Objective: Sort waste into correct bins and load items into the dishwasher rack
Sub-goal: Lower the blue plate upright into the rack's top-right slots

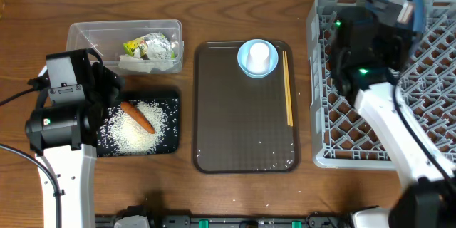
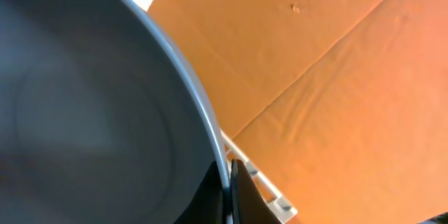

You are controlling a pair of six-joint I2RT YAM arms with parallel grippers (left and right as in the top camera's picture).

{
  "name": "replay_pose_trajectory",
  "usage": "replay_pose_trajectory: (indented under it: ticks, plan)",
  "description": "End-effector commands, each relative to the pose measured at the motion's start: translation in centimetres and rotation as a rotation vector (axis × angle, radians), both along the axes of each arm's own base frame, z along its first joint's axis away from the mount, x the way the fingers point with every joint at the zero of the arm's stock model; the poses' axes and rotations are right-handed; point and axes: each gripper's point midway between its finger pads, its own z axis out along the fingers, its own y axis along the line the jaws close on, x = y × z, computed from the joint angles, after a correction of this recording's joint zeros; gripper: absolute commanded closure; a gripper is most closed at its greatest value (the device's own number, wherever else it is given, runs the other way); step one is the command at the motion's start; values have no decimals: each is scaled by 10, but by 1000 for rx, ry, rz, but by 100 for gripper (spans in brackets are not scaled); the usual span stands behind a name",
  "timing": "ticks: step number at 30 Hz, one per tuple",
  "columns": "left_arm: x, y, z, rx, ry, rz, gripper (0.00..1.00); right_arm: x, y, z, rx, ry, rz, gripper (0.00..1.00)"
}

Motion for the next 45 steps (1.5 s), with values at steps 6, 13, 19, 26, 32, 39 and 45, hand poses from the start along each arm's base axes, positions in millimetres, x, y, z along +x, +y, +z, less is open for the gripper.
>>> replay_pose_trajectory:
  ticks: [6,13,19,26,32,39,45]
  plan:
    - [0,2,0,0,4,9,1,8,10,-22,-156,232,-82,99]
    - [0,2,0,0,4,9,1,9,5,-15,-160,211,-119,99]
    - [0,2,0,0,4,9,1,14,5,10,-155,170,-122,99]
    - [0,2,0,0,4,9,1,16,-4,19,-174,213,-122,99]
    - [0,2,0,0,4,9,1,8,-26,18,-168,229,-192,99]
    - [0,2,0,0,4,9,1,5,-34,15,-172,260,-210,99]
    - [0,2,0,0,4,9,1,6,-34,13,-172,260,-206,99]
